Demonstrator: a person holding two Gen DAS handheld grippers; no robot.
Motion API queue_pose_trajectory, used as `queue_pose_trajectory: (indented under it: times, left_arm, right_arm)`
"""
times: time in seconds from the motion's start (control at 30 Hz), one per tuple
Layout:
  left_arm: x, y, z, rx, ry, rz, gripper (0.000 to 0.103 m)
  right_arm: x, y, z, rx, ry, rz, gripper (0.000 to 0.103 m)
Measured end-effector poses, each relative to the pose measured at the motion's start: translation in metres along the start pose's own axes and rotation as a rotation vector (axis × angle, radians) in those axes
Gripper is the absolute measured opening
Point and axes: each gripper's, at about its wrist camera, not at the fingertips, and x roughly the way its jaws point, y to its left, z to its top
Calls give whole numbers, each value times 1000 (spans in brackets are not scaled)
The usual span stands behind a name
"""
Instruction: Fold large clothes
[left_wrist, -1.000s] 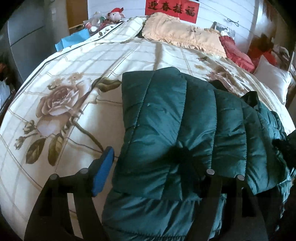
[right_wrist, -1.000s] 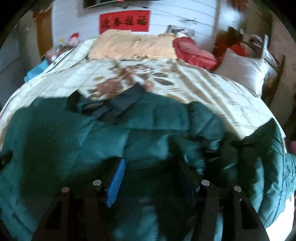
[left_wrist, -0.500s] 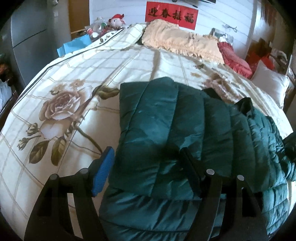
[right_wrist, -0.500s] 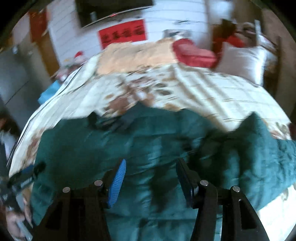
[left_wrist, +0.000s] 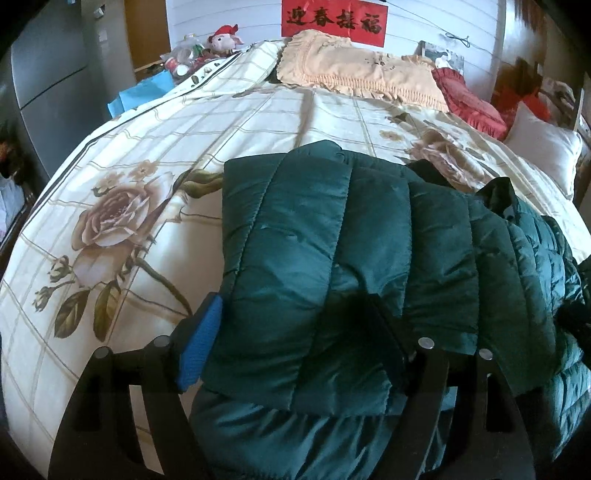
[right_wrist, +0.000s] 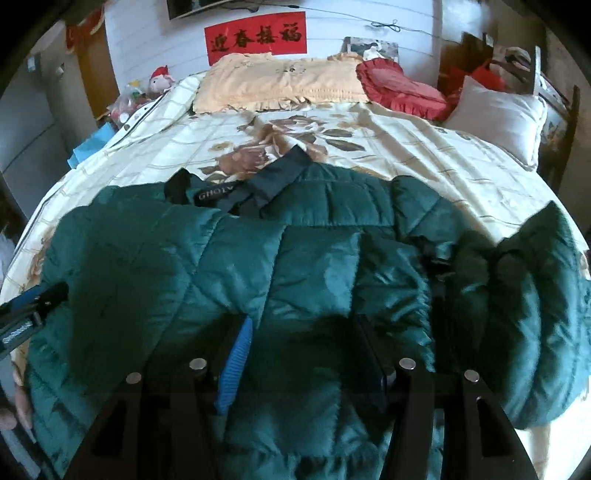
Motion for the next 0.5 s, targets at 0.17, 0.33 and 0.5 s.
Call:
queue_pose_trajectory:
  times: [0.17, 0.33, 0.5]
  left_arm:
    - [-12, 2, -2, -13, -7, -32, 78]
    - [-36, -5, -1, -11, -50, -77, 78]
    - [-47, -19, 2, 18, -67, -90, 78]
  right_arm:
    - [-31, 0, -10, -32, -50, 7, 54]
    - [-17, -4, -26, -71, 10, -60, 54]
    - [-12, -8, -35, -66, 36, -55, 54]
